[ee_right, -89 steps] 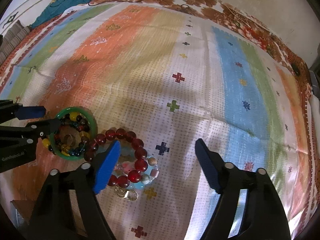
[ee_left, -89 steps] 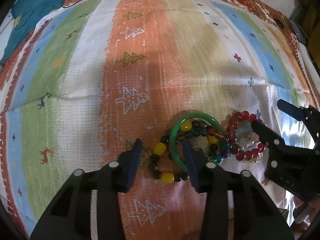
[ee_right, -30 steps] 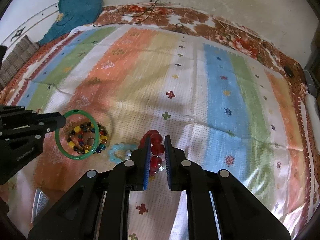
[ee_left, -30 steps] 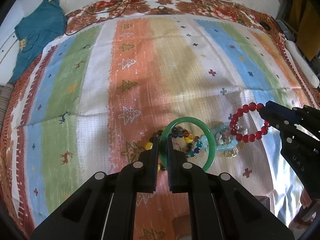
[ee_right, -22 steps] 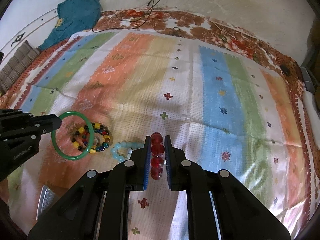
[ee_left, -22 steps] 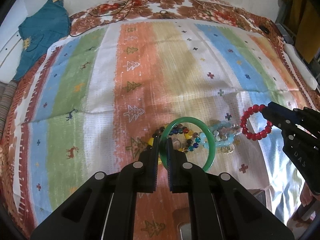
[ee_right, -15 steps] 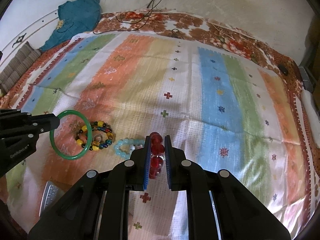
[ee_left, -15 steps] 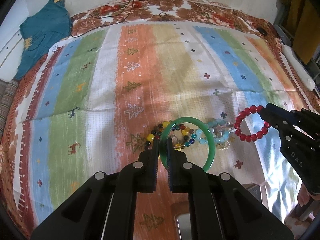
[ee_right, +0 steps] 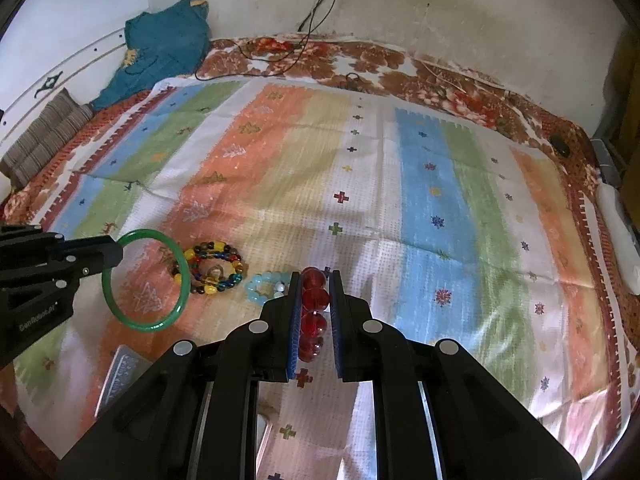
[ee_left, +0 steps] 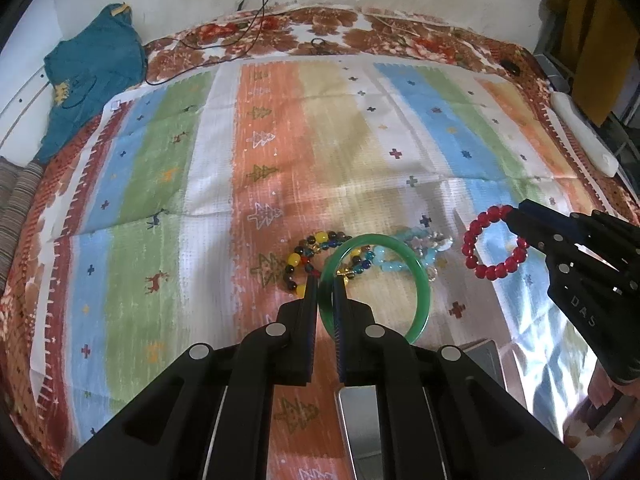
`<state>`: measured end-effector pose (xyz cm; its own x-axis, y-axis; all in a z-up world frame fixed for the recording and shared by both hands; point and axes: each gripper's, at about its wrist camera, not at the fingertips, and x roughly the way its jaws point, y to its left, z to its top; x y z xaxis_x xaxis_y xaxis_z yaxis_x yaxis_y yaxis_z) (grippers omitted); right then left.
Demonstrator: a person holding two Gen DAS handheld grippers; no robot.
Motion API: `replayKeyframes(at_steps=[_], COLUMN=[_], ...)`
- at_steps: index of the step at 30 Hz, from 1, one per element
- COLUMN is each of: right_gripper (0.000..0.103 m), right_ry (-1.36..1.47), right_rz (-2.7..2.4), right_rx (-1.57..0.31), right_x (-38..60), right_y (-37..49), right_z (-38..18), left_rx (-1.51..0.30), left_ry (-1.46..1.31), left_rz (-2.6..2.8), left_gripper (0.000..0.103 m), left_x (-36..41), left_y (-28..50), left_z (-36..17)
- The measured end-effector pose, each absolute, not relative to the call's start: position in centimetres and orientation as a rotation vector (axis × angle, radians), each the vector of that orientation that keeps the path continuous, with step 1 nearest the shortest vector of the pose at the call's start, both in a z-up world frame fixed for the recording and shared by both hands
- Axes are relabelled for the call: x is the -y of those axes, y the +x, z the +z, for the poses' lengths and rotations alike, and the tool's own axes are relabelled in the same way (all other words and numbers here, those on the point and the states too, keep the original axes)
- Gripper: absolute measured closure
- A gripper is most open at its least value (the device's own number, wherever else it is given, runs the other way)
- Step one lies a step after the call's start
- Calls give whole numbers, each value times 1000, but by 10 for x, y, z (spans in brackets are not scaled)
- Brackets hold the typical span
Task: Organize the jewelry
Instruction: 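Lift both held bracelets and carry them over the metal tin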
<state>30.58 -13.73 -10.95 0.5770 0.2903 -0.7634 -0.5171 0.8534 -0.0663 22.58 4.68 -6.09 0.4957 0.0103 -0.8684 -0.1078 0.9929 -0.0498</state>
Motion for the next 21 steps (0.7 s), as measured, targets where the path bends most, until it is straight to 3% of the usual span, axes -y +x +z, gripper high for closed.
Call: replayKeyframes(at_steps=[21], right_gripper=[89], right_ry=[-260], right_rz=[526], right_rx=[-754], right_x=[148], right_y=[257], right_z=[-80], left_rx=[-997], left_ry=[-101], left_rz=[31], left_gripper=[96], left_x=[-29], left_y=[183], left_z=[-38])
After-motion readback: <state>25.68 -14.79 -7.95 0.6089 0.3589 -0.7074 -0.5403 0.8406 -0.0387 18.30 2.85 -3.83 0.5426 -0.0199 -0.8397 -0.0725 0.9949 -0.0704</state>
